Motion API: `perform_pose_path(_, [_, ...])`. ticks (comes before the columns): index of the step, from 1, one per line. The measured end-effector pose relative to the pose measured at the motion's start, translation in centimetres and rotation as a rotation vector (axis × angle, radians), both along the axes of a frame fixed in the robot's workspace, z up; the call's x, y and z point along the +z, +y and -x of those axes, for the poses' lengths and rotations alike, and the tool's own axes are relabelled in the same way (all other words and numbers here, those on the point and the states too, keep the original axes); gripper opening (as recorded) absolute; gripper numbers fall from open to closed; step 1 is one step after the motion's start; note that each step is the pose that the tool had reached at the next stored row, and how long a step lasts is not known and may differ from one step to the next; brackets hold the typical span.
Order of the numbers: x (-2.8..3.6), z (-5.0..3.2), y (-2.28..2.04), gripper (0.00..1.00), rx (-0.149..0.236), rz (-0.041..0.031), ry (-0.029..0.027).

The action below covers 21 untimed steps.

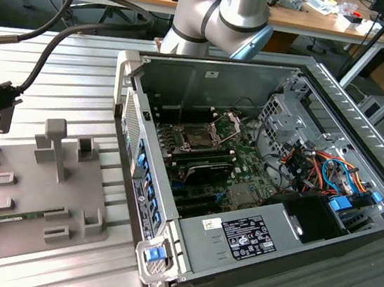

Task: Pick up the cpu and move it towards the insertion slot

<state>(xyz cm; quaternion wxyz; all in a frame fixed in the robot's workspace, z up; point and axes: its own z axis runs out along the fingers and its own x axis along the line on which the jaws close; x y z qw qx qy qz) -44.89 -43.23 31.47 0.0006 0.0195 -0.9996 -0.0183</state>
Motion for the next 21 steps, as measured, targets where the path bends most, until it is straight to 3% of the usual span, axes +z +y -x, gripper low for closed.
perform_pose_path(21, [0.92, 0.0, 0.0, 0.55, 0.0, -0.0001, -0.0001])
